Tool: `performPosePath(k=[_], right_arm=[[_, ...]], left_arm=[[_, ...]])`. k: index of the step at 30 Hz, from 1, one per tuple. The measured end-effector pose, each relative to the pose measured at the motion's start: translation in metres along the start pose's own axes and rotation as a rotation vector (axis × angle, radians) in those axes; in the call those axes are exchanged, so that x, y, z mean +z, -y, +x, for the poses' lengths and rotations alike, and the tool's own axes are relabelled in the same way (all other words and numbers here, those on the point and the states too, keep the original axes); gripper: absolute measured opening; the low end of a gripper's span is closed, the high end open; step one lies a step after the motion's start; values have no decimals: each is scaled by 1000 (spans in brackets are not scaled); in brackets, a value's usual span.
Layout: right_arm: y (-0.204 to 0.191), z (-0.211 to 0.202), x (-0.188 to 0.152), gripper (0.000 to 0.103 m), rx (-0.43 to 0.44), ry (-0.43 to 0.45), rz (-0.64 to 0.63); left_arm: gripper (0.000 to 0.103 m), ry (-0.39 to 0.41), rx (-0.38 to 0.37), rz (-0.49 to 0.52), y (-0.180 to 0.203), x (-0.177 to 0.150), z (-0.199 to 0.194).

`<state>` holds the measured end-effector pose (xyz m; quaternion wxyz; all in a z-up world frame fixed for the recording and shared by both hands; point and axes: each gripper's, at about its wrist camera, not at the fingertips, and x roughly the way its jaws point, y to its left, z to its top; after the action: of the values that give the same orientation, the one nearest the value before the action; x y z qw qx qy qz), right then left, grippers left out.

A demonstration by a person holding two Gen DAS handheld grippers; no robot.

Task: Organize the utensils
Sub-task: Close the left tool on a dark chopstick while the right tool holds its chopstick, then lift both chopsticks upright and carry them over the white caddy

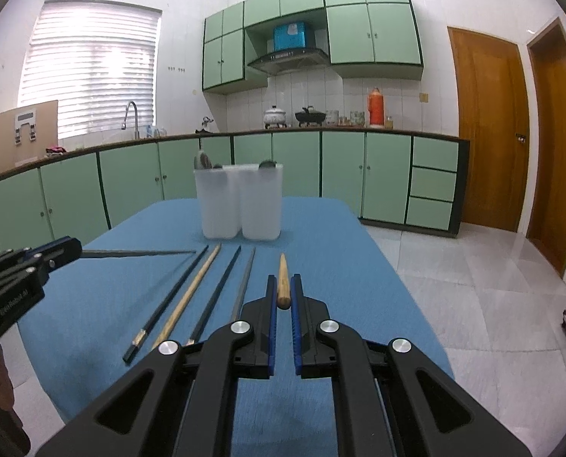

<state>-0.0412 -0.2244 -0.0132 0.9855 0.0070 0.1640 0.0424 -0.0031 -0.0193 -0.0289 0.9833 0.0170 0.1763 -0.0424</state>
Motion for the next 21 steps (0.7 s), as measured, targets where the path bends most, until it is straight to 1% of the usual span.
performPosePath(k=[7,10,15,21], right_arm=[[2,-3,33,7,21,47,-24],[4,0,51,7,39,50,-27],[2,7,78,7,54,47,-46],[-9,16,107,7,64,45,-86]], left_arm=[[6,76,-7,0,-5,28,-5],[6,103,-15,0,-7,41,-5],[6,132,-25,3,-9,60,1],[6,138,-63,-10,-7,78,10]])
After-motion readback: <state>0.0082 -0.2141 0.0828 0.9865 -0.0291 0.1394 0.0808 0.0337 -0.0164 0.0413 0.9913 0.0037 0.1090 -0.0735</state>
